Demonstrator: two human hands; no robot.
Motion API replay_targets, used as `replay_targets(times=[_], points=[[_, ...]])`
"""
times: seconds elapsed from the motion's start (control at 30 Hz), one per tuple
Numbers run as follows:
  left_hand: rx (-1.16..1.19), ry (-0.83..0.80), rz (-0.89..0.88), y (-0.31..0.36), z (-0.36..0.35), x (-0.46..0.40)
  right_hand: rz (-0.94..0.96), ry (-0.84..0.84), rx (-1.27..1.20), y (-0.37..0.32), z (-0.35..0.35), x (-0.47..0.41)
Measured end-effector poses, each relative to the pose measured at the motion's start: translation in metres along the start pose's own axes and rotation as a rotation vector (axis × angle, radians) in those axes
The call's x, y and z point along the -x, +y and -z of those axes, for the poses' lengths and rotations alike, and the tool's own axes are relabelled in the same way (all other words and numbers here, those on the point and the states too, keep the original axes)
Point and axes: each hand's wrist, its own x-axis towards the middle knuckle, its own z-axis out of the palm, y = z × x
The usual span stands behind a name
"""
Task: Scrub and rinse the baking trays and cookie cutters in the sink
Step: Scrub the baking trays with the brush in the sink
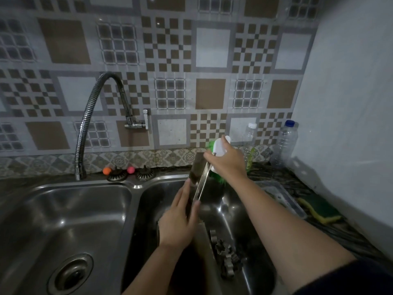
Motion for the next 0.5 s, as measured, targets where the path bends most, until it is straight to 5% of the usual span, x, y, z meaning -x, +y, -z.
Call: replay_targets(times=[0.1,0.27,0.5], points=[[0.255,-0.047,0.108,-0.02,-0.003,-0.018,0.044,-0.03,-0.076,0.004,0.014,-0.001],[0.274,-0.286,0.326,-0.054,-0.008,-0.048,0.03,-0.082,-0.217,0.017,0.027,0.001],[0.481,-0.369,0.497,-0.059,-0.003,-0.047,0.0,-0.102,-0.319,0.049,0.032,0.009]])
